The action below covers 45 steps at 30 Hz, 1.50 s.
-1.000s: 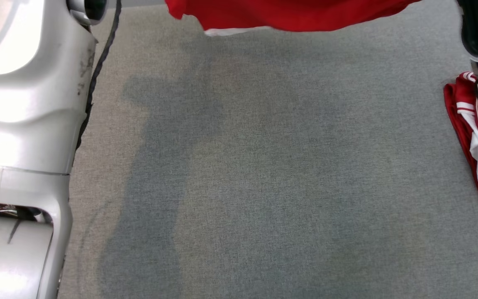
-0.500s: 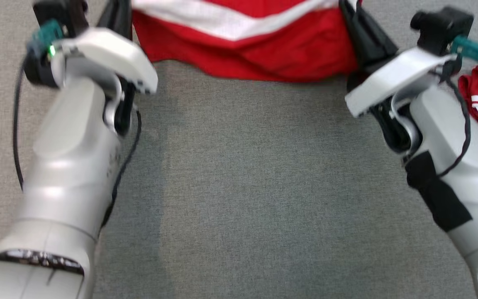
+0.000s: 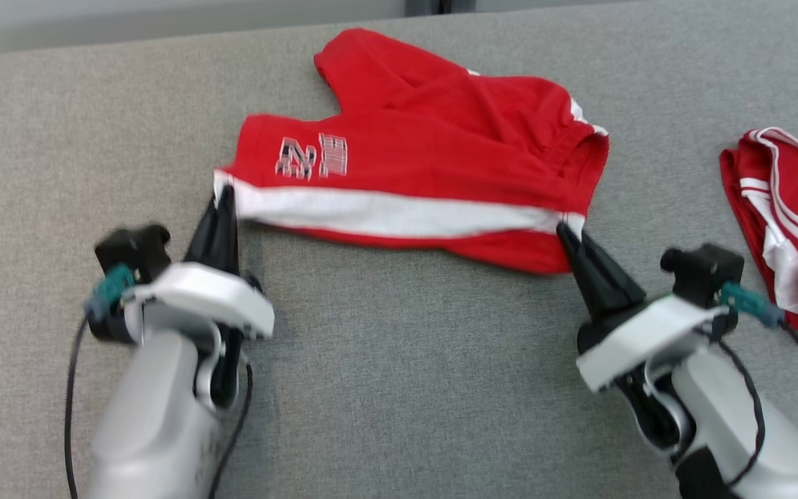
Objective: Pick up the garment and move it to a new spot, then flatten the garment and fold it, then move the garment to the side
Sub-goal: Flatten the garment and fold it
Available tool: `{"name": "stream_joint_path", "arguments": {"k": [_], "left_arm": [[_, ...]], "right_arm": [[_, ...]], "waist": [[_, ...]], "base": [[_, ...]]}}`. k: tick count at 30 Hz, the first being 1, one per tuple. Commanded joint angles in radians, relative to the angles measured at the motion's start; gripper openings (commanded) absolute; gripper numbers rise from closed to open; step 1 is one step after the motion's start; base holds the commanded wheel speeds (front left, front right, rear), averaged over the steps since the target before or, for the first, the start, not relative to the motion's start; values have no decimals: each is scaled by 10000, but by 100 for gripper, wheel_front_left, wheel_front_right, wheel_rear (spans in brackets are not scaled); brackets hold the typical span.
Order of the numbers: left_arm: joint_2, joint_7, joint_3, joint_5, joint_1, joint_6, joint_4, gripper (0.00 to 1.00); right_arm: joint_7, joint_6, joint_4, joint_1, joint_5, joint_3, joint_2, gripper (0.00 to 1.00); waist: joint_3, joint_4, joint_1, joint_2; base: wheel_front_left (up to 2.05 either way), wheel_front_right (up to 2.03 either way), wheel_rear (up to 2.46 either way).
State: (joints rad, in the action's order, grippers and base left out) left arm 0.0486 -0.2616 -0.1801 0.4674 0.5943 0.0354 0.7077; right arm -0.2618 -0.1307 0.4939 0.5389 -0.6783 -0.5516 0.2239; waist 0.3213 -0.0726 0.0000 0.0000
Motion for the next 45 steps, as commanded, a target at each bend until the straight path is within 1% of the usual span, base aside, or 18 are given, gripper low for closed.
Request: {"name": "stream_joint_path", "arguments": {"k": [1,8,14,15,23,25,28,31,34,36,38,41,45], "left_arm": [[41,-33,10,-195,-644,-81,-463,0],[49,-34,179,-611,-3346,-415,-2538,0],[108,30,175,-837,-5466,-832,-4191,0],[108,30,175,-837,-5466,-832,-4191,0],[260,934,204,-832,-7850,-1642,-6758,0],[273,1160,202,-868,-8213,-1846,-7392,0],[290,1389,147,-896,-8473,-2031,-8081,0],[353,1569,152,-920,-8420,-2112,-8431,0],[496,1727,229,-966,-7874,-2117,-8644,0],[588,1930,133,-1068,-7390,-2017,-8735,0],[694,2128,-8,-1226,-6659,-1909,-8756,0],[799,2331,-123,-1410,-5369,-1748,-8543,0],[786,2460,-341,-1553,-3491,-1424,-7727,0]], "right_arm": [[-44,-2,-300,-520,148,160,44,0],[-43,-2,-1525,-2756,825,746,110,0],[-43,-2,-2583,-4689,1351,1184,169,0],[-43,-2,-2583,-4689,1351,1184,169,0],[-45,-2,-3631,-6955,1757,1420,130,0],[-43,-2,-3740,-7312,1734,1542,91,0],[-45,-2,-3839,-7555,1785,1655,-30,0],[-45,-2,-3870,-7453,1788,1611,-87,0],[-45,-2,-3822,-7153,1620,1808,-244,0],[-43,-2,-3772,-6825,1589,1884,-315,0],[-45,-2,-3744,-6424,1412,2080,-474,0],[-45,-2,-3615,-5604,1274,2209,-534,0],[-43,-2,-3294,-4621,978,2395,-798,0]], "waist": [[-260,-65,0,0],[-1033,-45,0,0],[-1696,60,0,0],[-1696,60,0,0],[-2371,98,0,0],[-2436,105,0,0],[-2448,85,0,0],[-2352,-14,0,0],[-2066,-103,0,0],[-1830,-171,0,0],[-1452,-208,0,0],[-820,-404,0,0],[-96,-643,0,0]], "base": [[0,0,0],[0,0,0],[0,0,0],[0,0,0],[0,0,0],[0,0,0],[0,0,0],[0,0,0],[0,0,0],[0,0,0],[0,0,0],[0,0,0],[0,0,0]]}}
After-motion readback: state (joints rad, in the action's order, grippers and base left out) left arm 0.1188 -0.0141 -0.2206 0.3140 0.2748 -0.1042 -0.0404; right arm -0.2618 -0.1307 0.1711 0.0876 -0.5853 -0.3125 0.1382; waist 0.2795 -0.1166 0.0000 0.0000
